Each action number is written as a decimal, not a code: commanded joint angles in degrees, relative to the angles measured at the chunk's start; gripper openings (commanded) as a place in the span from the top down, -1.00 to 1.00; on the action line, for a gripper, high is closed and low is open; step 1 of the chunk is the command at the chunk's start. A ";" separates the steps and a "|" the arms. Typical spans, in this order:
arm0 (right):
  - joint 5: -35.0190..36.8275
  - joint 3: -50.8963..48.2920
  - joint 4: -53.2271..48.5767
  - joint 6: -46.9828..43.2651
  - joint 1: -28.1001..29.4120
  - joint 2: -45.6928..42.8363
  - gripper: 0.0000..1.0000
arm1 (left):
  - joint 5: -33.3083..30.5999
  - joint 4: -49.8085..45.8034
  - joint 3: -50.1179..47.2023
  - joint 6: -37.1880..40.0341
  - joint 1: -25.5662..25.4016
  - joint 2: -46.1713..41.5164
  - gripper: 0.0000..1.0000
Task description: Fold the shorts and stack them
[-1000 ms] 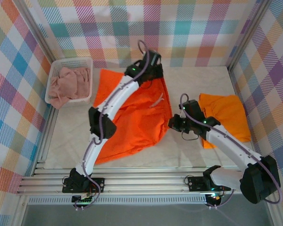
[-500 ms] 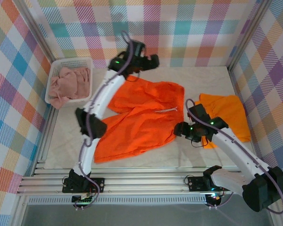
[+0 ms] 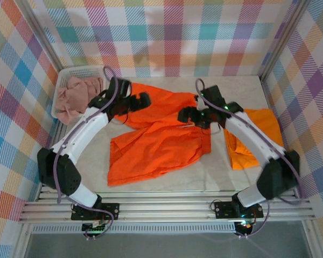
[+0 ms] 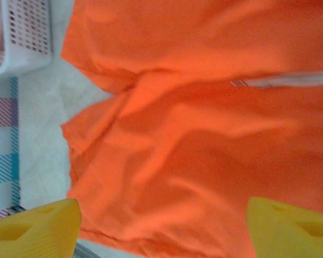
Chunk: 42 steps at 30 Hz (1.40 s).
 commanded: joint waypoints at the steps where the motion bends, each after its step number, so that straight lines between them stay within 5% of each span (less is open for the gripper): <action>1: -7.80 8.86 4.70 -0.31 -0.20 9.94 -0.61 | -0.09 4.27 -8.32 -3.21 1.43 -10.23 -1.00; 7: -9.86 10.57 8.58 3.53 0.81 17.02 -0.60 | -2.92 1.23 -21.85 -6.25 2.58 -18.02 -0.89; 16: -8.22 -8.17 15.62 6.13 3.41 8.93 -0.59 | -3.43 5.35 -31.30 -5.06 2.41 -14.54 -0.21; 21: -6.51 -16.77 16.67 6.22 3.45 4.28 -0.60 | -0.52 10.20 -32.08 -5.80 2.23 -8.87 -0.18; 25: -5.87 -20.25 17.17 6.15 3.51 2.14 -0.60 | -7.07 6.97 -30.51 -4.15 2.23 -5.97 -0.18; 42: -6.58 -20.51 17.24 6.22 3.51 3.20 -0.61 | -9.63 11.01 -31.02 -4.58 2.32 2.48 -0.14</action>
